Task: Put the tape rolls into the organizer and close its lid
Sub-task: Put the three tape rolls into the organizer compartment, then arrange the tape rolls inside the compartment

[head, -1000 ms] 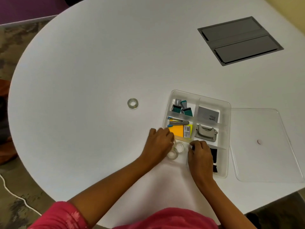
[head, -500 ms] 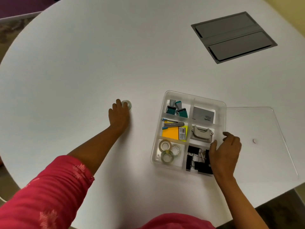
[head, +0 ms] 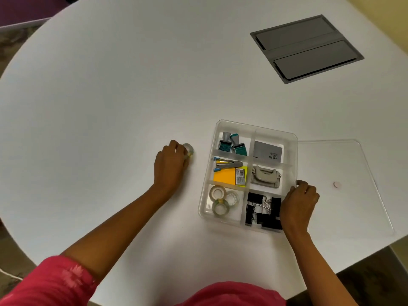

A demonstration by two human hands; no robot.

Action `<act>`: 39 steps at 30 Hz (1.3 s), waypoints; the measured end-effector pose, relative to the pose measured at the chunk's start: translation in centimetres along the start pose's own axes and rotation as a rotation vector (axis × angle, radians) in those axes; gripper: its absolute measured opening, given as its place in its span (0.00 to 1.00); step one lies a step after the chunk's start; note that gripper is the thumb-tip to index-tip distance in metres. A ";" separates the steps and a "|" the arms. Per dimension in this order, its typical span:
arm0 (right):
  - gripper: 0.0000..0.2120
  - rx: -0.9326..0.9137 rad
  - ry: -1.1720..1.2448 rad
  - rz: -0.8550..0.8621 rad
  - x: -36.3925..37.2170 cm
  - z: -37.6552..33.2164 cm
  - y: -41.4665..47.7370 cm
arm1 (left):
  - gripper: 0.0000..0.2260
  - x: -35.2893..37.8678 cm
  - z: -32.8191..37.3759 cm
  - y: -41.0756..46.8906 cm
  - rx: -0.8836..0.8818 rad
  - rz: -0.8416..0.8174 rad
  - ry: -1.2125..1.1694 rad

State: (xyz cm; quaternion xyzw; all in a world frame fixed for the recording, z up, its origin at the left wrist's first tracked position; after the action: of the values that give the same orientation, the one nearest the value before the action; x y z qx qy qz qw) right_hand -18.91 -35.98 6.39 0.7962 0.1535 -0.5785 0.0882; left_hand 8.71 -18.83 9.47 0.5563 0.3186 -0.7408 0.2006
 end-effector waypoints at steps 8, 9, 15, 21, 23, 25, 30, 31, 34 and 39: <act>0.10 -0.035 0.026 0.066 0.6 0.4 -0.5 | 0.08 -0.1 7.9 -6.5 0.352 0.085 -0.071; 0.10 -0.040 0.029 0.068 0.6 0.4 -0.5 | 0.08 0.5 8.9 -7.0 0.393 0.064 -0.050; 0.09 -0.066 0.040 0.094 0.5 0.4 -0.5 | 0.09 4.2 11.7 -7.5 0.455 -0.016 0.133; 0.09 -0.068 0.067 0.092 0.7 0.5 -0.5 | 0.08 5.6 11.9 -7.5 0.447 -0.036 0.139; 0.10 -0.062 0.074 0.087 0.7 0.6 -0.5 | 0.08 6.1 11.5 -7.6 0.452 -0.041 0.124; 0.10 -0.053 0.073 0.085 0.8 0.6 -0.4 | 0.08 6.3 11.1 -7.7 0.456 -0.042 0.094; 0.11 -0.036 0.110 0.083 0.6 0.6 -0.4 | 0.09 5.0 10.0 -7.9 0.416 0.032 -0.105; 0.13 -0.026 0.129 0.092 0.4 0.6 -0.4 | 0.09 4.7 9.5 -7.8 0.397 0.058 -0.172; 0.14 -0.067 0.162 0.151 -0.5 0.3 -1.1 | 0.08 3.8 7.5 -7.3 0.230 0.144 -0.378; 0.12 -0.216 0.276 0.091 -1.4 -1.7 -4.0 | 0.08 4.2 5.3 -6.2 -0.078 0.154 -0.700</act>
State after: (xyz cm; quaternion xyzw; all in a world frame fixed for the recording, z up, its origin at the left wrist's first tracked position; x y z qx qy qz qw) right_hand -19.18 -31.90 8.38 0.8600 0.1891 -0.4395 0.1772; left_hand -0.27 -17.87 7.91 0.2832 0.2159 -0.8565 0.3736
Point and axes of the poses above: each hand's wrist, its own y-axis towards the middle knuckle, its own x-axis out of the palm, z = x × y, the point moved 2 cm from there along y, towards the middle knuckle, and after that the axes turned 13 degrees about -z, right-handed, at the moved point
